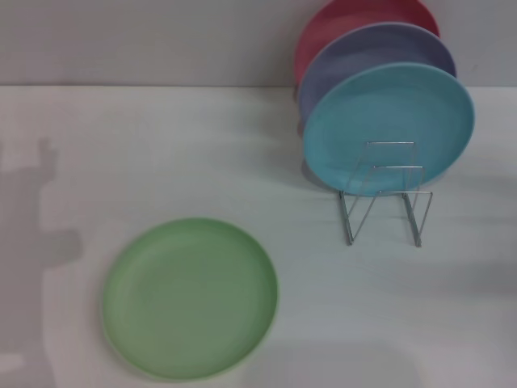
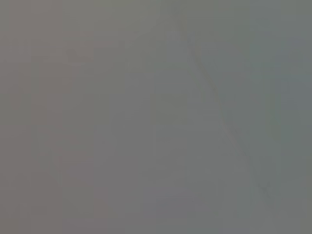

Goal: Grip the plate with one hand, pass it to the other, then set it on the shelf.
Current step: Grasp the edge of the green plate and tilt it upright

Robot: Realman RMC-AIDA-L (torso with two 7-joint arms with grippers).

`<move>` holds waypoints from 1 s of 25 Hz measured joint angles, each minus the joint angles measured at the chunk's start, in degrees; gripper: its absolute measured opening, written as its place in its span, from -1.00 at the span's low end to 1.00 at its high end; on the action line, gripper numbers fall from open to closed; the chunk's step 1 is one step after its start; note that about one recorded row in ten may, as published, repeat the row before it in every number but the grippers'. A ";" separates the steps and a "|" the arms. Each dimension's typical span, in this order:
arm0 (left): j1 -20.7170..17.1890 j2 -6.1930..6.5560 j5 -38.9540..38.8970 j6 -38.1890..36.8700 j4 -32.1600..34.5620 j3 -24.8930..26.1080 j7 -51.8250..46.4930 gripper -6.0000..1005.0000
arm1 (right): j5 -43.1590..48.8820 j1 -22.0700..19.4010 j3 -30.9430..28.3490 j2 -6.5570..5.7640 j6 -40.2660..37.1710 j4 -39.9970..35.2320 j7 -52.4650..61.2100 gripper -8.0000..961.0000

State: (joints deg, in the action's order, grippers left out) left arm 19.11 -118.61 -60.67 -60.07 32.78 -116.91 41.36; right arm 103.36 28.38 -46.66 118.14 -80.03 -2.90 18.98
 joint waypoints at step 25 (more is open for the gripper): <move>-2.00 0.62 3.56 46.95 24.07 23.02 -7.77 0.60 | -0.09 -0.06 -0.01 0.61 -0.14 0.96 0.00 0.33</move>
State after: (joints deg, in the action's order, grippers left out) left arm 17.12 -117.99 -57.11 -13.12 56.84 -93.89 33.59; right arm 103.26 28.32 -46.67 118.74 -80.17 -1.94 18.99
